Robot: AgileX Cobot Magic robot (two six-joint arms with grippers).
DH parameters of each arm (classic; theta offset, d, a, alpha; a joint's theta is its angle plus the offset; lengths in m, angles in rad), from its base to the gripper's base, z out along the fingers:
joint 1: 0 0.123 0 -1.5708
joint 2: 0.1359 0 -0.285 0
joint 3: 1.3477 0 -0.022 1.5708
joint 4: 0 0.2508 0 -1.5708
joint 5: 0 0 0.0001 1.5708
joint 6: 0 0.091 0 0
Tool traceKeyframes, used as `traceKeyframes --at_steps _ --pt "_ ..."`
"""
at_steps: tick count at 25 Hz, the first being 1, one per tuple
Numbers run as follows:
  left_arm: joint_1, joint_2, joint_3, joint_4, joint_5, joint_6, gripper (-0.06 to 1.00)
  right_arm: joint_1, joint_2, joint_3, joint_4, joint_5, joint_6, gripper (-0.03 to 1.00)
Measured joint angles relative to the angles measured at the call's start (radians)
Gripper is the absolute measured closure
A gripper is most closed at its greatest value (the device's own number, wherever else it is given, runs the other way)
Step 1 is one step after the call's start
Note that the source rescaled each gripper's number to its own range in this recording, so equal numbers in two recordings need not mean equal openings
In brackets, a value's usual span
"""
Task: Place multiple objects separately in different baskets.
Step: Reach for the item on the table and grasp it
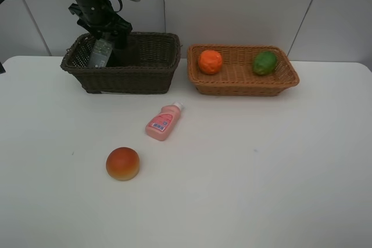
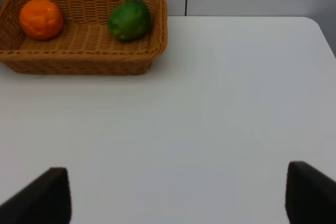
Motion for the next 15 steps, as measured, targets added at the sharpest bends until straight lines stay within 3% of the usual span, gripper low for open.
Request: traceKeyframes --at_steps 15 --pt "-0.002 -0.153 0.000 -0.013 0.171 0.000 0.02 0.000 0.000 0.000 -0.001 0.000 0.000 0.27"
